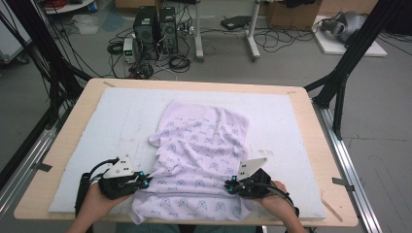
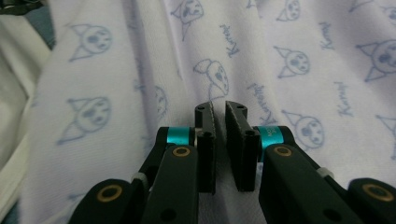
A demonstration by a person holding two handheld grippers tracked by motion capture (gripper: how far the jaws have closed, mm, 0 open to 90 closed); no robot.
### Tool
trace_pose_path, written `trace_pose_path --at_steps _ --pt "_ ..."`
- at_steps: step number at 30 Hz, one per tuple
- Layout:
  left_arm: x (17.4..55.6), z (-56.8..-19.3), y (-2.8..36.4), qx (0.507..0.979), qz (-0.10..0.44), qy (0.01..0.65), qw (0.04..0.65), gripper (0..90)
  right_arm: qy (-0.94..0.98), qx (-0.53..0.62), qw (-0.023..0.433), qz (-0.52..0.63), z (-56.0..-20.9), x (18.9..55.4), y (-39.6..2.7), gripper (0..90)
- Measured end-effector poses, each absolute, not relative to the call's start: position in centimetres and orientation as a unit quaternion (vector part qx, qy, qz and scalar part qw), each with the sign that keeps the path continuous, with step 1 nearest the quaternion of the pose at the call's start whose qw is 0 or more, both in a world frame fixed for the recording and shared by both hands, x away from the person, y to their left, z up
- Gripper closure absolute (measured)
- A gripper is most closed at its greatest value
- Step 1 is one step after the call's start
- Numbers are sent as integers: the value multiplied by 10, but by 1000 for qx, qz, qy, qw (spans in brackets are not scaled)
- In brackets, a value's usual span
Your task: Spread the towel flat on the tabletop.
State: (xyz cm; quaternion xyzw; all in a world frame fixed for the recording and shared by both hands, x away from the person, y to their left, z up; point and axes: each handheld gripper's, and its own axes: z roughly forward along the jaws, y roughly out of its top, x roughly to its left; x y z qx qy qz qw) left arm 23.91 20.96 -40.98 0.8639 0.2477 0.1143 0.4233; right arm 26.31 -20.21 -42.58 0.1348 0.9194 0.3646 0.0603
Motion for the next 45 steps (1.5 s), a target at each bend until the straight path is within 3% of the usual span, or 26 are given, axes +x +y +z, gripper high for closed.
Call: trace_pose_path --at_steps 5,9,12,15,20,26,32,40,42,45 --pt "235 -405 216 867 112 251 415 682 926 116 45 356 -424 258 -204 814" --pt "245 -405 217 861 116 261 422 653 928 111 40 353 -420 255 -210 814" --pt "252 -407 214 859 117 264 423 664 936 102 47 333 -417 254 -212 802" --pt "260 -411 213 857 116 270 424 765 930 103 54 350 -410 256 -218 738" --pt "270 -411 214 851 122 278 430 814 900 148 87 400 -402 271 -223 705" --pt "276 -411 223 843 114 289 439 823 910 164 104 366 -420 287 -208 677" --pt "287 -427 202 869 95 262 409 813 917 177 101 343 -431 295 -205 660" --pt "295 -438 183 885 78 241 391 680 916 183 90 346 -436 298 -207 641" --pt "295 -441 180 886 83 239 388 689 915 184 94 346 -436 299 -206 640" --pt "294 -440 178 889 87 237 383 793 915 185 93 345 -437 299 -206 639"
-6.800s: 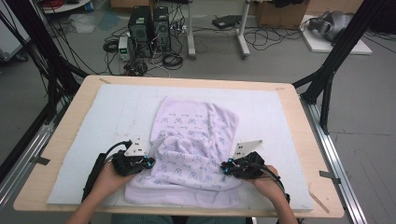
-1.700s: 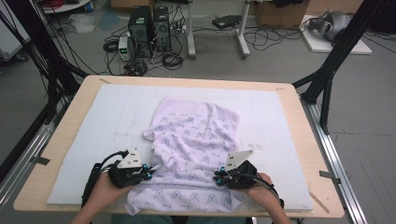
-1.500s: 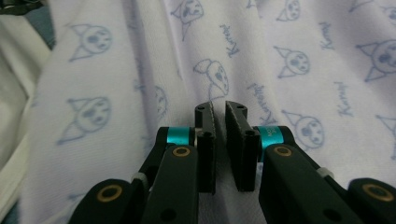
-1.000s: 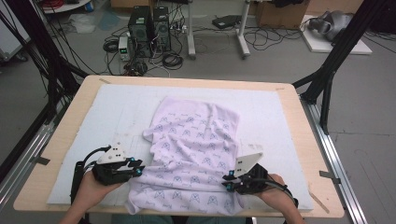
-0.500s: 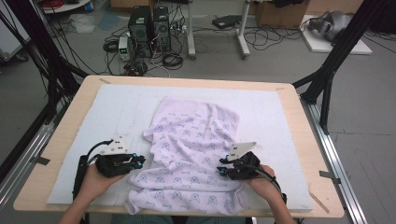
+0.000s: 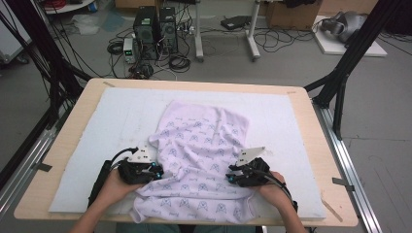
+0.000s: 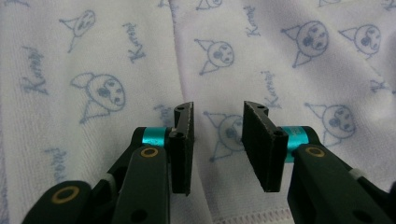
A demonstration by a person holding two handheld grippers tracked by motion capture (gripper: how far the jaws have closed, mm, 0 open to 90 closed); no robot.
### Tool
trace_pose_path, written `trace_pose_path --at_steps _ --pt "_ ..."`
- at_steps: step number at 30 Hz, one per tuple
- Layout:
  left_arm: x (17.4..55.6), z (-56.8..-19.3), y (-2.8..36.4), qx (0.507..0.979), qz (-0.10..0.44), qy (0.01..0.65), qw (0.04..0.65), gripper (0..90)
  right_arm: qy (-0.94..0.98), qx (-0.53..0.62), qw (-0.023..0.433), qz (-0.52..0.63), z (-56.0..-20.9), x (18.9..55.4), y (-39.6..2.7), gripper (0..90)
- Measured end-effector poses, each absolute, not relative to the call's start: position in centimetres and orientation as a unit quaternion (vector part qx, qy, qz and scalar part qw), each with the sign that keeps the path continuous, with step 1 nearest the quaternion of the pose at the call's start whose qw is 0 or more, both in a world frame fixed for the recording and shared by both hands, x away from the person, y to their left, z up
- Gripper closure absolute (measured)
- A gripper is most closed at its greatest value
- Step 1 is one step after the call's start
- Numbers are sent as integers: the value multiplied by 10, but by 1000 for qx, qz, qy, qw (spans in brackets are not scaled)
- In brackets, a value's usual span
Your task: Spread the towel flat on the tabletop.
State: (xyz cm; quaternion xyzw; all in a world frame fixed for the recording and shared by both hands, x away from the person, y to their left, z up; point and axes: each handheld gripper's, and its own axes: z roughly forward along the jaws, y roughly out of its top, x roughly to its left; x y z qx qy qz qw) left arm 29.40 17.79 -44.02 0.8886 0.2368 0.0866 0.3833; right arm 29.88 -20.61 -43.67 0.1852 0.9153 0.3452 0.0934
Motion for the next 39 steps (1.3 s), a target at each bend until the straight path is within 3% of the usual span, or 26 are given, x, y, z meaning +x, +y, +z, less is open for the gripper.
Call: trace_pose_path --at_steps 2,6,16,18,20,25,27,29,30,33,39 --pt "292 -439 176 891 95 232 379 844 915 186 91 347 -437 300 -206 635" --pt "288 -434 183 886 111 242 381 854 915 186 93 346 -437 299 -206 634" --pt "275 -401 250 853 155 291 405 850 915 190 89 346 -437 300 -206 633" --pt "273 -398 251 849 162 298 406 788 914 183 94 349 -434 299 -207 628" --pt "273 -397 246 848 157 298 409 625 912 182 99 354 -431 297 -207 626" --pt "284 -410 220 863 133 281 398 550 916 185 107 339 -430 301 -208 617" --pt "290 -419 209 875 128 280 373 562 919 192 100 330 -433 304 -207 615" --pt "296 -428 202 887 125 272 350 711 918 197 87 333 -435 307 -206 678" --pt "298 -431 200 889 127 273 345 792 917 195 82 337 -435 308 -206 756" --pt "301 -428 200 879 140 284 356 822 921 191 103 325 -433 308 -203 865" --pt "313 -416 203 837 206 339 376 784 904 220 166 326 -419 317 -208 873"
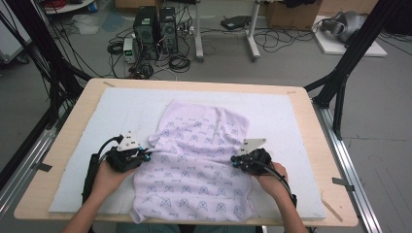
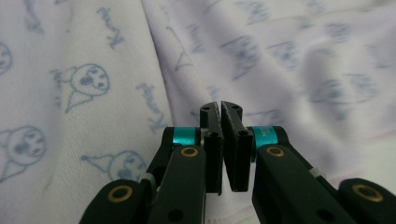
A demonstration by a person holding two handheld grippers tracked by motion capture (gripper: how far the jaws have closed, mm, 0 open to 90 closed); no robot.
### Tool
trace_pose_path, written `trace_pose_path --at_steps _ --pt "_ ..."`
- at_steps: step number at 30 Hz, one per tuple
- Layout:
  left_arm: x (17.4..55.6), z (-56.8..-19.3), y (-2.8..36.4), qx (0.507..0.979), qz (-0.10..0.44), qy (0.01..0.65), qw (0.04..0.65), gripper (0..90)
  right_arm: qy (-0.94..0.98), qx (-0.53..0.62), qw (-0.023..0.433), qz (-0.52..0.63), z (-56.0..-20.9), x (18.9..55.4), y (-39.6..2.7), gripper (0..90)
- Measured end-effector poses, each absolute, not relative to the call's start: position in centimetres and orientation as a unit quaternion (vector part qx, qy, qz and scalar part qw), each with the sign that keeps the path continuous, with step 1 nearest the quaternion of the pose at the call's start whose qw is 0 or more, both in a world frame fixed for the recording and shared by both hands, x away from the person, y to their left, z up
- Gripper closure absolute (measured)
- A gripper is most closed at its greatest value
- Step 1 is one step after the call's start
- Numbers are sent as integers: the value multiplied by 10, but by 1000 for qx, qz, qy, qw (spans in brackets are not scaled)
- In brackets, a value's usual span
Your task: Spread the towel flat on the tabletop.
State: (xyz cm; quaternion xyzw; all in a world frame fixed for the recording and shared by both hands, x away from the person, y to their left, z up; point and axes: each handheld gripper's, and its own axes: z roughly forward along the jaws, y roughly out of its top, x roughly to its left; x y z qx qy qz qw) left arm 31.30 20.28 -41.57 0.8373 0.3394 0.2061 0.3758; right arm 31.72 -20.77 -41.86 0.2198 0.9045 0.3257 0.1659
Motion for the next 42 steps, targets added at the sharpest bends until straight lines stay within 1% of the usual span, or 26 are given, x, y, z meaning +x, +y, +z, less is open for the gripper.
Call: trace_pose_path --at_steps 1,3,4,6,8,11,14,16,18,20,23,25,26,27,29,30,31,32,34,39,40,41,42 --pt "317 -418 202 835 208 352 368 724 899 231 172 328 -417 320 -209 872" --pt "323 -421 203 834 193 367 363 605 900 237 170 325 -420 326 -209 849" --pt "322 -420 204 834 190 365 367 569 903 240 167 314 -424 328 -209 816" --pt "316 -416 206 831 193 356 382 530 906 241 159 308 -427 330 -209 767" --pt "308 -409 207 827 199 344 397 520 895 239 167 337 -419 326 -212 744" --pt "296 -398 209 831 200 321 407 497 889 217 163 370 -402 311 -214 702" --pt "283 -395 207 836 192 299 419 497 889 185 143 393 -394 293 -213 676" --pt "275 -399 205 838 186 291 423 477 894 167 129 396 -396 282 -212 642" --pt "270 -407 203 843 172 285 423 437 897 159 103 399 -402 273 -211 607" --pt "265 -417 200 850 158 278 418 425 900 152 78 402 -411 267 -210 577" --pt "259 -430 195 863 134 265 409 417 914 147 70 371 -426 261 -205 559" --pt "254 -438 191 875 132 248 393 439 921 146 73 353 -436 259 -201 559" --pt "250 -442 187 881 131 240 387 462 917 149 75 361 -439 258 -200 571" --pt "246 -444 186 882 132 229 391 506 913 161 73 368 -440 258 -200 603" --pt "243 -445 186 881 117 222 401 667 907 175 79 374 -441 256 -201 742" --pt "242 -445 186 881 117 220 402 730 907 174 81 375 -441 255 -200 797" --pt "240 -444 187 881 121 218 401 797 906 170 90 376 -442 253 -200 844" --pt "238 -443 186 882 125 218 399 851 907 167 91 377 -441 251 -198 868" --pt "233 -440 186 884 130 213 396 865 910 161 92 371 -439 248 -196 875" --pt "207 -426 195 881 112 203 412 869 919 126 57 369 -428 226 -192 875" --pt "200 -421 197 879 105 201 419 868 916 123 41 381 -424 221 -193 873" --pt "194 -416 199 878 96 194 427 865 910 116 4 397 -419 217 -193 864" --pt "189 -412 200 875 93 191 435 855 908 103 -13 406 -414 212 -192 844"
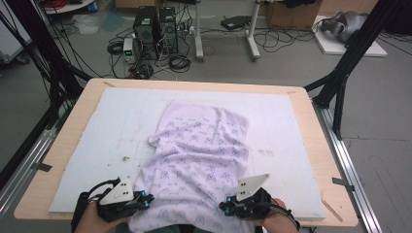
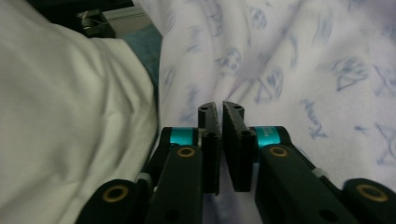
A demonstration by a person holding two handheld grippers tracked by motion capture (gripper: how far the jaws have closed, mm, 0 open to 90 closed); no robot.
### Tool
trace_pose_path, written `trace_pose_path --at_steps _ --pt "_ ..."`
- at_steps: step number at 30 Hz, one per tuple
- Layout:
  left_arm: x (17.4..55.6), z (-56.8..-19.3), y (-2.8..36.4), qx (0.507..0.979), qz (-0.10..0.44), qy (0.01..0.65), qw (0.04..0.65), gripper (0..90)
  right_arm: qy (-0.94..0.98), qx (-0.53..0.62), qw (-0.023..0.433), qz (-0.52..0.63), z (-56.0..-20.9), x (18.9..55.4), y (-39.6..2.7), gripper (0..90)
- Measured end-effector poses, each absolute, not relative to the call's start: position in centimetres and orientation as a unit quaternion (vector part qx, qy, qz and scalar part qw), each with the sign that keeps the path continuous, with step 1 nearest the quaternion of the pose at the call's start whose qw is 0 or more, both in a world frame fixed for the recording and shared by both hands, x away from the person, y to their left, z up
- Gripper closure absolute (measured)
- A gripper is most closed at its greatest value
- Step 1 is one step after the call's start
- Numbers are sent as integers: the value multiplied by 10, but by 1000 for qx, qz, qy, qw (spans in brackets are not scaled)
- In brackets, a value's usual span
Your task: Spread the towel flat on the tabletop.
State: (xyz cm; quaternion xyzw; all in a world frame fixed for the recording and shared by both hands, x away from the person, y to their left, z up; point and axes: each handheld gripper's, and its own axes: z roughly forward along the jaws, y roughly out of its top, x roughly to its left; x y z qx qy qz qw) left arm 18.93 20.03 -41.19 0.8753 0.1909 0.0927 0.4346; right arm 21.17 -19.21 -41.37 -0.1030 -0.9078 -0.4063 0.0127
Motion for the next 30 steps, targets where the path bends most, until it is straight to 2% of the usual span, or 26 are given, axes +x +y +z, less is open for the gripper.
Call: trace_pose_path --at_steps 1,3,7,12,13,16,17,18,23,27,28,29,30 --pt "187 -408 202 873 94 192 438 814 -908 -96 8 -407 -407 207 -191 797" --pt "192 -403 202 870 109 199 438 636 -907 -94 -22 -409 -397 208 -190 718" --pt "222 -409 199 867 140 214 428 562 -909 -136 -89 -385 -398 238 -194 617" --pt "257 -435 191 873 148 249 393 573 -914 -171 -104 -353 -424 266 -196 602" --pt "260 -440 190 877 146 248 384 614 -915 -176 -101 -349 -430 270 -196 615" --pt "258 -444 189 877 139 239 394 825 -912 -180 -88 -358 -439 271 -197 748" --pt "255 -444 188 877 147 236 391 863 -910 -179 -84 -363 -440 270 -197 829" --pt "254 -444 188 878 149 234 389 871 -911 -172 -85 -366 -440 268 -197 865" --pt "239 -436 198 872 148 236 403 879 -914 -161 -87 -361 -432 262 -205 879" --pt "221 -423 206 866 124 231 426 870 -910 -159 -88 -372 -415 249 -225 878" --pt "217 -419 207 864 119 227 433 857 -909 -160 -87 -375 -412 246 -229 875" --pt "213 -414 207 864 122 223 435 803 -908 -156 -84 -381 -407 244 -234 863" --pt "213 -412 207 864 124 223 434 712 -905 -159 -88 -385 -402 241 -238 826"
